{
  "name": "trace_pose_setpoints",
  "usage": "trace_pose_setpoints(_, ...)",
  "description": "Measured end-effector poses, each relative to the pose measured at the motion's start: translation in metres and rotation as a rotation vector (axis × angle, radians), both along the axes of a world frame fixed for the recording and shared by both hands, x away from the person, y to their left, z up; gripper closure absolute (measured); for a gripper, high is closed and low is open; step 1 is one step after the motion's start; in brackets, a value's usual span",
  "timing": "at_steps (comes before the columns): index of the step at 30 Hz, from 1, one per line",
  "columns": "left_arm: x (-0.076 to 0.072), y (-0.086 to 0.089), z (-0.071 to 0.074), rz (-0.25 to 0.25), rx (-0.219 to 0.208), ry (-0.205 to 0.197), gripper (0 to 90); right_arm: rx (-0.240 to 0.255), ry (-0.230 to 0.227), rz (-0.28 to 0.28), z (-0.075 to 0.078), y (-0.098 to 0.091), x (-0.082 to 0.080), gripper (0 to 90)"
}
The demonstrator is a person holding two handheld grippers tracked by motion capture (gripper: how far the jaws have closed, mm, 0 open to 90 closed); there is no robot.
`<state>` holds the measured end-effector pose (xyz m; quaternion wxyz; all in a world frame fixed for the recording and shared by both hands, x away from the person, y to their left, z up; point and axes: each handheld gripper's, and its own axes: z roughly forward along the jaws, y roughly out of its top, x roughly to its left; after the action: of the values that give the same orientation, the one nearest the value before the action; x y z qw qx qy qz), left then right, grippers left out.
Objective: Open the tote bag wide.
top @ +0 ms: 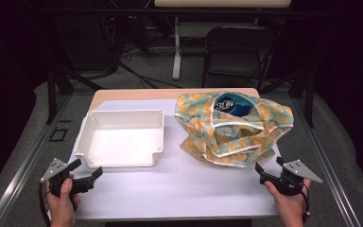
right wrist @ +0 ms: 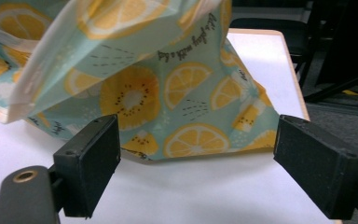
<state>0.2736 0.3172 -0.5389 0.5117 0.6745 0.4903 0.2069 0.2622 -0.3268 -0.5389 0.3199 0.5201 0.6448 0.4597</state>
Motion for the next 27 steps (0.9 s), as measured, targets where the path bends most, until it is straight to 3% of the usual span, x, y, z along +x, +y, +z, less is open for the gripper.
trace_pose_setpoints(3, 0.0, -0.015, 0.003, -0.022, -0.005, -0.005, 1.0, 0.001, -0.017, 0.016, 0.004, 0.002, -0.001, 14.6)
trace_pose_setpoints(9, -0.003, -0.048, 0.011, -0.093, 0.044, -0.014, 3.2, -0.008, -0.076, 0.009, 0.021, 0.006, -0.009, 16.2)
trace_pose_setpoints(13, -0.003, -0.064, 0.016, -0.133, 0.027, -0.025, 4.0, -0.016, -0.1, 0.054, 0.028, 0.013, -0.014, 17.0)
trace_pose_setpoints(19, 0.001, -0.085, 0.03, -0.156, -0.003, -0.052, 7.4, 0.001, -0.152, 0.05, 0.044, 0.019, -0.022, 19.5)
trace_pose_setpoints(23, 0.008, -0.105, 0.039, -0.167, 0.026, -0.076, 12.1, 0.009, -0.167, 0.061, 0.049, 0.023, -0.023, 22.1)
trace_pose_setpoints(27, 0.017, -0.127, 0.047, -0.206, 0.007, -0.098, 12.8, 0.018, -0.167, 0.088, 0.052, 0.031, -0.022, 27.8)
